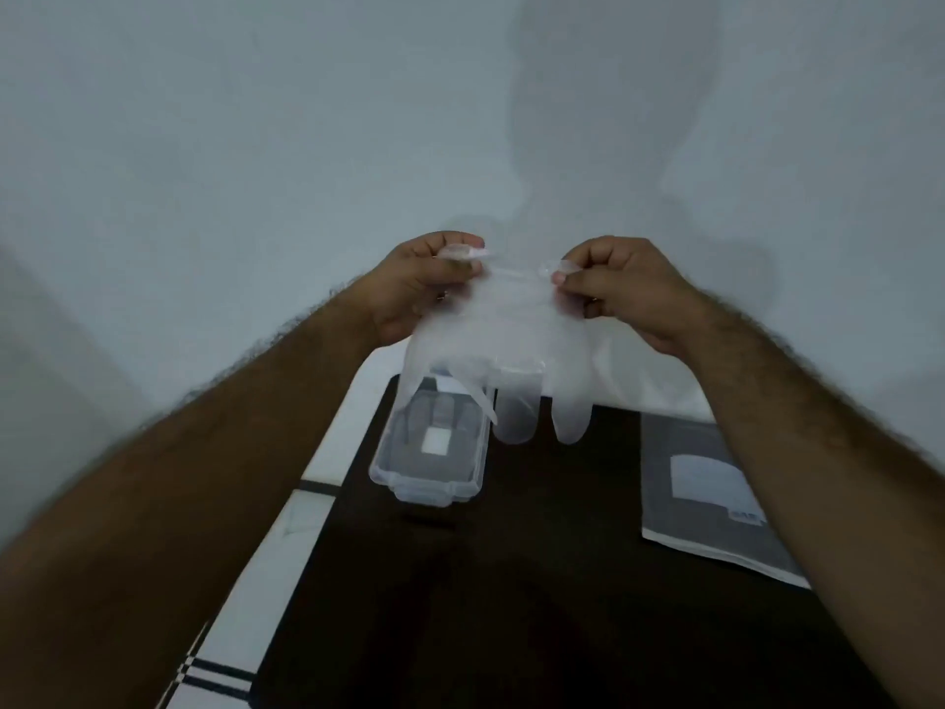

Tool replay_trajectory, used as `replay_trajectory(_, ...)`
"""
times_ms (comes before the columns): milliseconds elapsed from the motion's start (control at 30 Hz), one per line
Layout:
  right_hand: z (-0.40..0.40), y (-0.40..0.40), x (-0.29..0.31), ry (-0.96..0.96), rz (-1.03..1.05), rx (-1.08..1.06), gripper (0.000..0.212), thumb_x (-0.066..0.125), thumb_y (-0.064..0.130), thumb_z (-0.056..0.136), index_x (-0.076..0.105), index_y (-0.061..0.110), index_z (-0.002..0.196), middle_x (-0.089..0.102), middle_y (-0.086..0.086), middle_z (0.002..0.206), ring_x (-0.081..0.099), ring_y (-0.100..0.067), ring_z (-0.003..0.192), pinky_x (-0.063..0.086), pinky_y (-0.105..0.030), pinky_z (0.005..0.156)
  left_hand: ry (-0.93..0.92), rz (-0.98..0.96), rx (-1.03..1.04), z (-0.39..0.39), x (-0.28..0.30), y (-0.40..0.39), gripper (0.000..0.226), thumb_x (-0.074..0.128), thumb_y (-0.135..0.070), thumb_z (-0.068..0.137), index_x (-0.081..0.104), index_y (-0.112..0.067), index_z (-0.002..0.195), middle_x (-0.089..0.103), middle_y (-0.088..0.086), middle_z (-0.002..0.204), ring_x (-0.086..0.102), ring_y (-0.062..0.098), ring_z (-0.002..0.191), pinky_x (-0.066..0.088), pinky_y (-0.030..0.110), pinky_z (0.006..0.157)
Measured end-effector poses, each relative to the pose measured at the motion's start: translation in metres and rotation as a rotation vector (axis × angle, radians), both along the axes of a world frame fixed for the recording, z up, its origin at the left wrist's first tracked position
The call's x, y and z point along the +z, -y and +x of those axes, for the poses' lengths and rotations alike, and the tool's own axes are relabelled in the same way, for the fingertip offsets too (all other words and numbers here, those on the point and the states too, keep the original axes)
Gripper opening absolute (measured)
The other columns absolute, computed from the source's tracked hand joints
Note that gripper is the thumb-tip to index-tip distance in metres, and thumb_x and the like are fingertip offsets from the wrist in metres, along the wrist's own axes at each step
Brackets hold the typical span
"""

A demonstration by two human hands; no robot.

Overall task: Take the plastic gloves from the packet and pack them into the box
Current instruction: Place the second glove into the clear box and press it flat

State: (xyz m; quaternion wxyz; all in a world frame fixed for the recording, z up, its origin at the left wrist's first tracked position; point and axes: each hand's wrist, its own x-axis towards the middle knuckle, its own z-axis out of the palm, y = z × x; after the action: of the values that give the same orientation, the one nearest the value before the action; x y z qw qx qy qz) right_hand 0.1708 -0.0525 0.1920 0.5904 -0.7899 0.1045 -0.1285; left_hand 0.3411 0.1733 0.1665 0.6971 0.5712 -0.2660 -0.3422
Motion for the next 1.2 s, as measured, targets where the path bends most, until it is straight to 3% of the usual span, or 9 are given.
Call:
replay_trajectory(167, 0.075, -0.016, -0.020, 0.020, 0.053, -0.099, 0.012, 0.079, 0.005, 0.094, 0.074, 0.002, 0.105, 0.076, -0.006, 0.087, 0.071, -0.011, 0.075, 0.057, -0.025, 0.066, -0.006, 0.001, 0.097, 0.069, -0.008, -0.011, 0.051, 0.081, 0.006, 0.086, 0.066, -0.016, 0.129, 0.075, 0.004, 0.102, 0.070, 0.019, 0.090, 0.055, 0.030, 0.075)
replay_trajectory(333, 0.135, -0.035, -0.043, 0.076, 0.185, -0.251, 0.014, 0.077, 0.000, 0.093, 0.077, 0.002, 0.106, 0.079, -0.009, 0.100, 0.073, -0.012, 0.091, 0.059, -0.025, 0.088, 0.046, 0.101, 0.086, 0.126, -0.026, -0.017, 0.080, 0.076, 0.022, 0.082, 0.055, -0.017, 0.147, 0.078, 0.011, 0.122, 0.072, 0.022, 0.090, 0.056, 0.038, 0.079)
replay_trajectory(467, 0.165, -0.048, -0.056, 0.065, 0.319, -0.272, 0.014, 0.069, 0.005, 0.100, 0.076, 0.001, 0.112, 0.080, -0.010, 0.100, 0.074, -0.013, 0.088, 0.062, -0.021, 0.078, 0.122, 0.192, 0.033, 0.152, -0.040, -0.022, 0.091, 0.079, 0.025, 0.076, 0.054, -0.022, 0.150, 0.074, 0.015, 0.131, 0.073, 0.024, 0.083, 0.061, 0.046, 0.097)
replay_trajectory(600, 0.187, -0.052, -0.071, 0.044, 0.356, -0.234, 0.007, 0.069, 0.006, 0.100, 0.075, 0.009, 0.100, 0.080, -0.009, 0.095, 0.073, -0.018, 0.088, 0.063, -0.028, 0.078, 0.156, 0.220, 0.028, 0.166, -0.049, -0.026, 0.070, 0.084, 0.011, 0.081, 0.063, -0.018, 0.140, 0.079, 0.015, 0.120, 0.070, 0.023, 0.091, 0.052, 0.031, 0.072)
replay_trajectory(667, 0.194, -0.054, -0.075, 0.022, 0.332, -0.215, 0.007, 0.070, 0.007, 0.101, 0.075, 0.010, 0.099, 0.079, -0.008, 0.093, 0.073, -0.019, 0.084, 0.063, -0.029, 0.071, 0.154, 0.213, 0.056, 0.175, -0.057, -0.027, 0.053, 0.088, 0.001, 0.082, 0.070, -0.013, 0.130, 0.079, 0.014, 0.110, 0.065, 0.026, 0.091, 0.047, 0.032, 0.069)
replay_trajectory(800, 0.203, -0.047, -0.078, -0.007, 0.263, -0.191, 0.006, 0.073, 0.010, 0.101, 0.077, 0.012, 0.103, 0.080, -0.008, 0.093, 0.076, -0.021, 0.079, 0.061, -0.029, 0.065, 0.284, 0.288, 0.084, 0.188, -0.066, -0.024, 0.040, 0.089, -0.001, 0.081, 0.077, -0.006, 0.119, 0.077, 0.004, 0.092, 0.067, 0.011, 0.071, 0.049, 0.026, 0.063)
replay_trajectory(1033, 0.179, -0.026, -0.085, 0.034, 0.153, -0.089, 0.012, 0.071, 0.005, 0.100, 0.075, 0.010, 0.111, 0.083, -0.008, 0.106, 0.079, -0.023, 0.106, 0.059, -0.039, 0.094, 0.560, 0.185, 0.085, 0.185, -0.063, -0.024, 0.012, 0.086, -0.004, 0.088, 0.082, -0.015, 0.091, 0.081, 0.012, 0.100, 0.075, 0.015, 0.092, 0.061, 0.030, 0.086)
replay_trajectory(1100, 0.159, -0.026, -0.090, 0.064, 0.141, -0.057, 0.015, 0.070, 0.000, 0.099, 0.075, 0.006, 0.113, 0.083, -0.008, 0.109, 0.078, -0.027, 0.110, 0.060, -0.042, 0.101, 0.779, 0.174, 0.093, 0.170, -0.061, -0.033, 0.007, 0.084, -0.011, 0.092, 0.082, -0.017, 0.094, 0.080, -0.002, 0.095, 0.073, 0.003, 0.088, 0.056, 0.019, 0.083)
replay_trajectory(1200, 0.132, -0.034, -0.099, 0.107, 0.081, -0.011, 0.019, 0.069, -0.005, 0.097, 0.078, 0.009, 0.107, 0.084, -0.003, 0.106, 0.078, -0.020, 0.107, 0.061, -0.035, 0.100, 1.052, 0.164, 0.065, 0.145, -0.066, -0.054, 0.012, 0.082, -0.019, 0.096, 0.082, -0.012, 0.105, 0.080, -0.004, 0.102, 0.074, 0.005, 0.094, 0.054, 0.019, 0.087)
